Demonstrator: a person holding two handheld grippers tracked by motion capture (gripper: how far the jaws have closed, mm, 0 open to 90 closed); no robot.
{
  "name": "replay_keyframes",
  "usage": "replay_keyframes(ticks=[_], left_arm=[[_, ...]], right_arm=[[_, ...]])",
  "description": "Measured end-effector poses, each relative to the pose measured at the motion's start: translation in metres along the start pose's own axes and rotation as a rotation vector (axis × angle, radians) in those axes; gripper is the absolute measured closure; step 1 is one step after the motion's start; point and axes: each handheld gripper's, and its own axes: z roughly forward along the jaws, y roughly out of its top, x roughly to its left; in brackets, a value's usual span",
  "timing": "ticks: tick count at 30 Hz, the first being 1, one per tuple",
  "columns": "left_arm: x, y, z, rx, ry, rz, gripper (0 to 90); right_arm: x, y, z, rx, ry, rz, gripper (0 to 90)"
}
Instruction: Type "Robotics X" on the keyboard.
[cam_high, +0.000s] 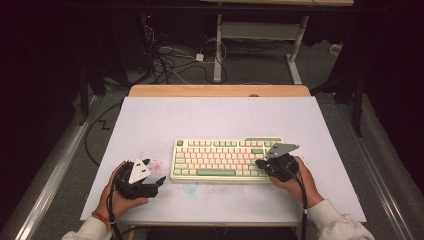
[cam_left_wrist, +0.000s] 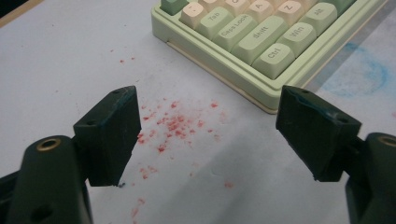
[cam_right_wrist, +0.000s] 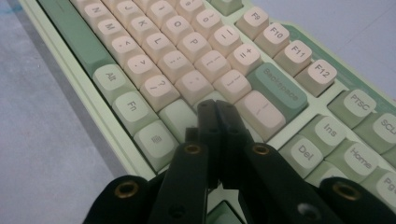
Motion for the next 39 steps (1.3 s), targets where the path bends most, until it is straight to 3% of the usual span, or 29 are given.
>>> replay_keyframes(ticks=[4, 7, 9, 11, 15, 26, 39], left_arm=[[0.003, 0.001, -0.005, -0.029, -0.025, -0.039, 30.8], [0.004, 0.004, -0.008, -0.028, -0.034, -0.045, 49.8], [0.005, 0.006, -0.011, -0.047, -0.065, -0.064, 66.1], [0.005, 0.009, -0.013, -0.048, -0.075, -0.053, 76.7], [0.001, 0.011, -0.010, -0.015, -0.084, -0.005, 86.9], [-0.001, 0.020, -0.004, 0.005, -0.104, 0.004, 87.4], [-0.012, 0.045, 0.017, 0.013, -0.141, 0.044, 87.5]], right_arm=[[0.003, -0.002, 0.000, -0.014, -0.014, -0.002, 90.0], [0.004, -0.004, -0.001, -0.024, -0.026, -0.006, 90.0], [0.004, -0.005, -0.001, -0.030, -0.025, -0.002, 90.0], [0.004, -0.006, -0.001, -0.033, -0.026, -0.002, 90.0], [0.005, -0.006, -0.001, -0.035, -0.031, 0.002, 90.0], [0.007, -0.007, -0.001, -0.042, -0.045, -0.002, 90.0], [0.007, -0.008, -0.001, -0.047, -0.048, 0.000, 90.0]])
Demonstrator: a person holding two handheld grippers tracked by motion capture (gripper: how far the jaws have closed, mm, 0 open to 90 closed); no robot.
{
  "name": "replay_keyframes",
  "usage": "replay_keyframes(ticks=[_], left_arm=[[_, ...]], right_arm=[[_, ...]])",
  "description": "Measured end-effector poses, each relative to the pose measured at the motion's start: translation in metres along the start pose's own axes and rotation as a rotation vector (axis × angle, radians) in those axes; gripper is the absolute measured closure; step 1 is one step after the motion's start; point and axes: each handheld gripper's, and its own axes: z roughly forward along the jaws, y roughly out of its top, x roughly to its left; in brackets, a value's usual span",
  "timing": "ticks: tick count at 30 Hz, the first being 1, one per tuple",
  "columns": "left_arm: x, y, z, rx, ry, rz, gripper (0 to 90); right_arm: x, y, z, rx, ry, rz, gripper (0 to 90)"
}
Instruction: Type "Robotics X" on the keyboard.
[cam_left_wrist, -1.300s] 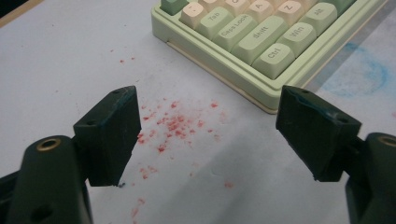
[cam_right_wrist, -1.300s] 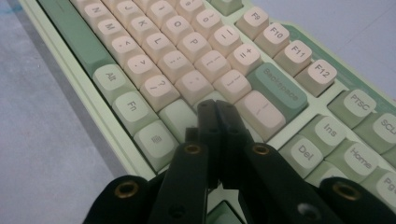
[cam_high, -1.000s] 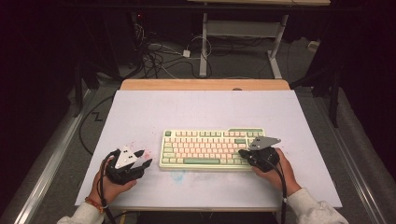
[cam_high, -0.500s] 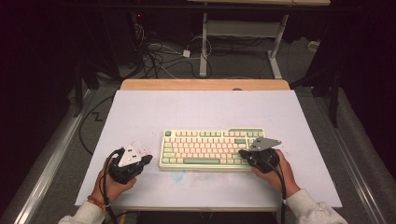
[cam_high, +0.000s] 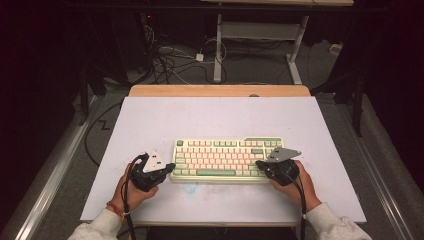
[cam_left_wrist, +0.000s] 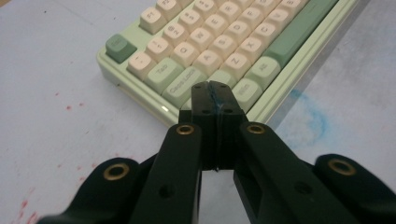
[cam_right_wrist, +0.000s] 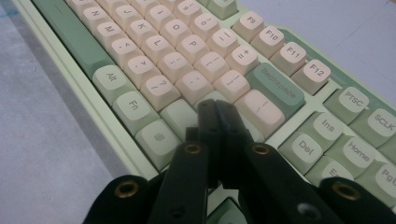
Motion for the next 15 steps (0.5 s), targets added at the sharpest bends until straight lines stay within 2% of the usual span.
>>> replay_keyframes(ticks=[15], left_arm=[[0.001, 0.031, 0.020, 0.001, -0.031, 0.035, 87.4]], right_arm=[[0.000, 0.000, 0.000, 0.001, -0.004, -0.004, 90.0]])
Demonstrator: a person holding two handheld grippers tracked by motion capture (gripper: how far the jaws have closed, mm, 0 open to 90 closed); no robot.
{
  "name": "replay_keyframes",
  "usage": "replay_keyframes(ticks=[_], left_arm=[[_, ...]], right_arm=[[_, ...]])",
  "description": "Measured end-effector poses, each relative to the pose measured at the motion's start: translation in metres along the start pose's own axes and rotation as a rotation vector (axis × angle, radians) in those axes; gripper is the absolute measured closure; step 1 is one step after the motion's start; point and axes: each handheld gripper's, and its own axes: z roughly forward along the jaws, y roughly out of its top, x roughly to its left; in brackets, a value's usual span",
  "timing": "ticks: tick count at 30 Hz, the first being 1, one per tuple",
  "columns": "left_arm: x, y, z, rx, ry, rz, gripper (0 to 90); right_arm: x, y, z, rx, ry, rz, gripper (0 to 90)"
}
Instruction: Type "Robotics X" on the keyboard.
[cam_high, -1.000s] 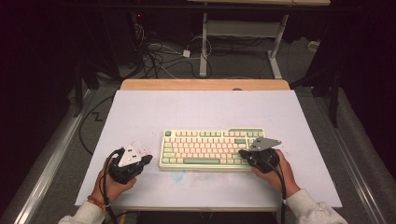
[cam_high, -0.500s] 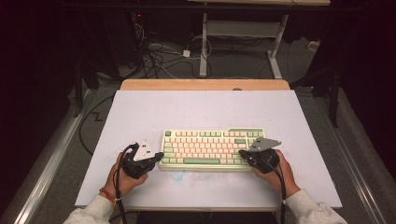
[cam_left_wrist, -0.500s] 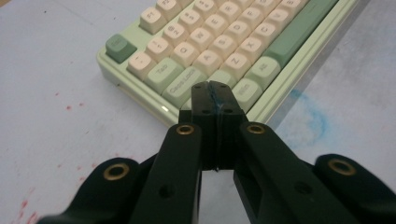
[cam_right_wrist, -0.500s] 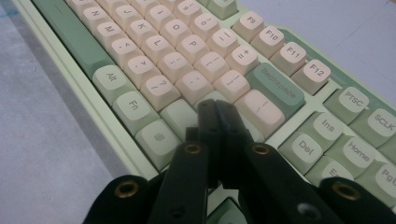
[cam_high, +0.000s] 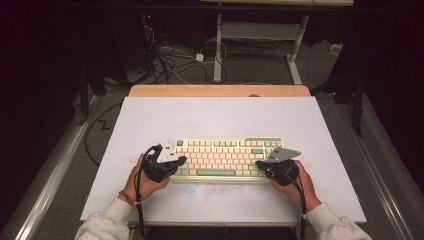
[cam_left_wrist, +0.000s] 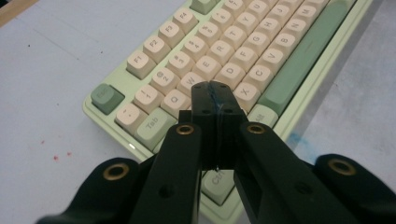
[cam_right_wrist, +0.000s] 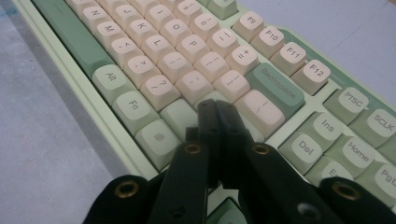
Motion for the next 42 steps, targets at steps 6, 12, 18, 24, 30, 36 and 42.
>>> replay_keyframes(ticks=[6, 12, 18, 24, 30, 36, 42], left_arm=[[0.001, 0.010, 0.006, 0.003, -0.009, 0.006, 87.3], [0.001, 0.020, 0.012, 0.006, -0.018, 0.012, 87.3], [0.001, 0.026, 0.018, 0.024, -0.018, 0.024, 87.3], [0.001, 0.029, 0.022, 0.031, -0.032, 0.029, 87.3], [-0.005, 0.028, 0.027, 0.062, -0.067, 0.054, 87.4], [-0.009, 0.027, 0.033, 0.093, -0.088, 0.066, 87.4], [-0.010, 0.026, 0.033, 0.096, -0.092, 0.071, 87.3]], right_arm=[[0.000, 0.000, 0.001, -0.001, 0.001, -0.003, 90.0], [0.001, 0.000, 0.000, 0.001, -0.006, -0.003, 90.0], [0.001, 0.001, 0.000, 0.003, -0.010, -0.006, 90.0], [0.001, 0.000, 0.001, 0.000, -0.008, -0.002, 90.0], [0.001, 0.000, 0.000, 0.002, -0.009, -0.002, 90.0], [0.001, 0.000, 0.001, 0.000, -0.008, -0.004, 90.0], [0.001, 0.000, 0.000, 0.002, -0.009, -0.007, 90.0]])
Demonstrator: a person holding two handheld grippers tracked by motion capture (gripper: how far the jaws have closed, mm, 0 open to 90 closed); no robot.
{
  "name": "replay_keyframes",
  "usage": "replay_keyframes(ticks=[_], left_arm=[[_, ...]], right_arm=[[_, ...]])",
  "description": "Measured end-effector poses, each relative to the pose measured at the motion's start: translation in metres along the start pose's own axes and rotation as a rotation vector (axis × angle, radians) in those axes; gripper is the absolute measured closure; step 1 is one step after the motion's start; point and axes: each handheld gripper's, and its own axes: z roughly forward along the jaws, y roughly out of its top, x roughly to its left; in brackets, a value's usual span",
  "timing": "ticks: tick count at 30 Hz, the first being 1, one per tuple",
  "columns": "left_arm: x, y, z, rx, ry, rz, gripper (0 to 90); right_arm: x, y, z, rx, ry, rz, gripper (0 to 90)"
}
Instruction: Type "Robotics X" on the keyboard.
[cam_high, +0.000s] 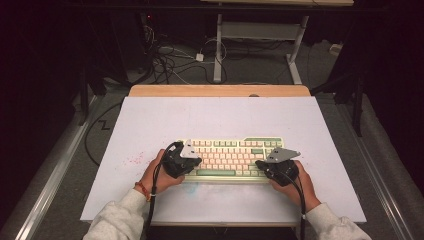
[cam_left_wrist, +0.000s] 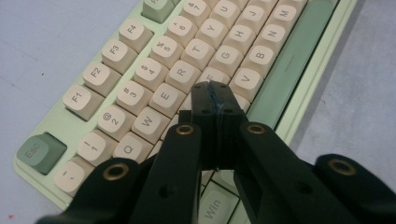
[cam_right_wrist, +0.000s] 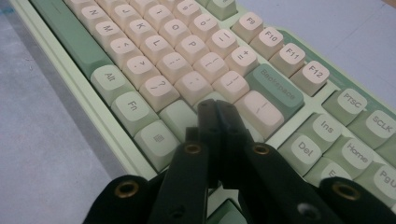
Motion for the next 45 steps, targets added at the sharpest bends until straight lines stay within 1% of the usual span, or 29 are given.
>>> replay_keyframes(ticks=[4, 5, 7, 10, 14, 18, 19, 20, 23, 28, 37, 45], left_arm=[[-0.001, -0.001, 0.001, 0.003, -0.008, -0.002, 87.3], [-0.002, -0.001, 0.001, 0.009, -0.005, 0.007, 87.3], [-0.003, -0.002, 0.003, 0.015, -0.004, 0.010, 87.3], [-0.002, -0.001, 0.003, 0.015, 0.001, 0.010, 86.9], [-0.002, -0.001, 0.004, 0.019, -0.005, 0.009, 86.9], [-0.003, -0.002, 0.007, 0.038, 0.004, 0.021, 87.1], [-0.004, -0.004, 0.009, 0.030, 0.012, 0.025, 87.4], [-0.004, -0.005, 0.009, 0.021, 0.011, 0.018, 87.5], [-0.004, -0.004, 0.007, 0.035, 0.016, 0.023, 87.4], [-0.005, -0.001, -0.002, -0.014, 0.030, 0.017, 87.0], [-0.003, 0.000, -0.004, -0.019, 0.043, 0.017, 86.4], [-0.003, 0.000, -0.007, -0.064, 0.067, 0.001, 82.6]], right_arm=[[0.000, 0.000, 0.000, -0.002, 0.000, 0.000, 90.0], [0.000, 0.000, 0.000, -0.002, 0.000, 0.000, 90.0], [0.000, 0.000, 0.000, 0.000, 0.000, -0.001, 90.0], [0.000, 0.000, 0.000, -0.001, 0.000, -0.001, 90.0], [0.000, 0.000, 0.000, -0.004, 0.001, -0.002, 90.0], [0.000, 0.000, 0.000, -0.004, 0.001, 0.000, 90.0], [0.000, 0.000, 0.000, -0.004, 0.001, -0.003, 90.0], [0.000, 0.000, 0.000, -0.002, 0.000, -0.002, 90.0], [0.001, 0.000, 0.000, -0.004, -0.005, -0.009, 90.0], [0.001, 0.000, 0.000, -0.003, -0.003, -0.009, 90.0], [0.000, 0.000, 0.000, -0.003, -0.002, -0.008, 90.0], [0.001, 0.000, 0.000, 0.000, -0.006, -0.006, 90.0]])
